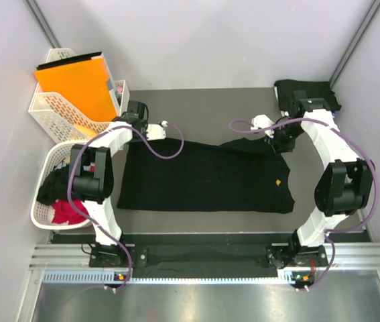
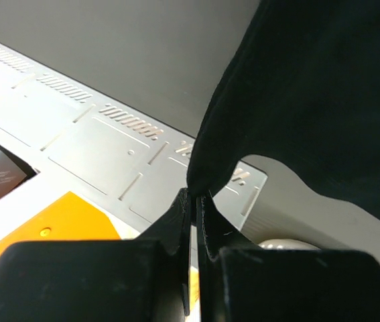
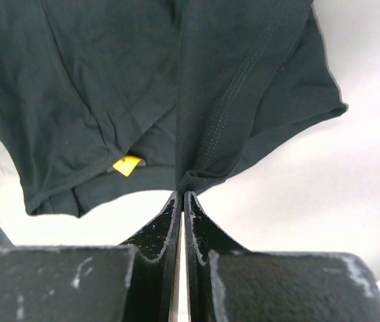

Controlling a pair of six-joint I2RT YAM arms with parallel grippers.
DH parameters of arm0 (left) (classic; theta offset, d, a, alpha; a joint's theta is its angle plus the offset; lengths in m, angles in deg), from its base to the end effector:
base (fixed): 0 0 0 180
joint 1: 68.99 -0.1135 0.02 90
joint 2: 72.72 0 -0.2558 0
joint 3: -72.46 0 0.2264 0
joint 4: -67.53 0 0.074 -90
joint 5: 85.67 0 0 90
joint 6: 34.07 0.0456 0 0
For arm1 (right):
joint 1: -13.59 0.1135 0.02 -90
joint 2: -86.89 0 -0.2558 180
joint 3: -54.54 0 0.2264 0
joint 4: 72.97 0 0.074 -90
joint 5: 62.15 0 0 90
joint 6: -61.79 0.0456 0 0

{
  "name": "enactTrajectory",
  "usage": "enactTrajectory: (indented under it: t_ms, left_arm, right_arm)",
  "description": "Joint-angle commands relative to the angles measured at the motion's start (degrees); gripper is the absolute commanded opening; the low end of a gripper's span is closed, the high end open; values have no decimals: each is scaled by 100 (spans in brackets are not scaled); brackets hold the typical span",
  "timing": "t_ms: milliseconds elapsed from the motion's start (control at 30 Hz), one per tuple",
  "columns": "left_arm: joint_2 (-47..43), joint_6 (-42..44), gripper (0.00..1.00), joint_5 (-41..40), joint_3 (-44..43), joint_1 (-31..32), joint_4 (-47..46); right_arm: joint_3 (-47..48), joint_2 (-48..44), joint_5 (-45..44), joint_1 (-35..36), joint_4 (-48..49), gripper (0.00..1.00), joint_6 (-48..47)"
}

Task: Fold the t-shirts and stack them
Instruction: Fold the other side of the tshirt into a rectangle

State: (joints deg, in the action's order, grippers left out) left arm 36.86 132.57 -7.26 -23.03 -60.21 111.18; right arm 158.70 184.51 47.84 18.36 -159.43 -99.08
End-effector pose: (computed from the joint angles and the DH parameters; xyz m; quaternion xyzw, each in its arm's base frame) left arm 0.3855 -0.0503 0.1990 0.6276 0.7213 0.2348 0.1752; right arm 0.2970 0.0404 0.2778 -0.6136 0.7656 0.0977 0.1668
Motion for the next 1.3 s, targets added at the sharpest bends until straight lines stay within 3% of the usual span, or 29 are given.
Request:
enactTrajectory:
  t_ms: [0,600,1267]
  left_arm:
    - [-376,114,0,70,-22,-121,354]
    - [-490,255,0,114,277,-289,803]
    - [-473,378,0,166,172,-297,1497]
  right_arm:
    - [-116,-305,-302,-38,7,0,-322]
    - [-318,-420,-601,-231,-133,0,-743]
    - [-1259,-1070,-760,217,-590,0,-1051]
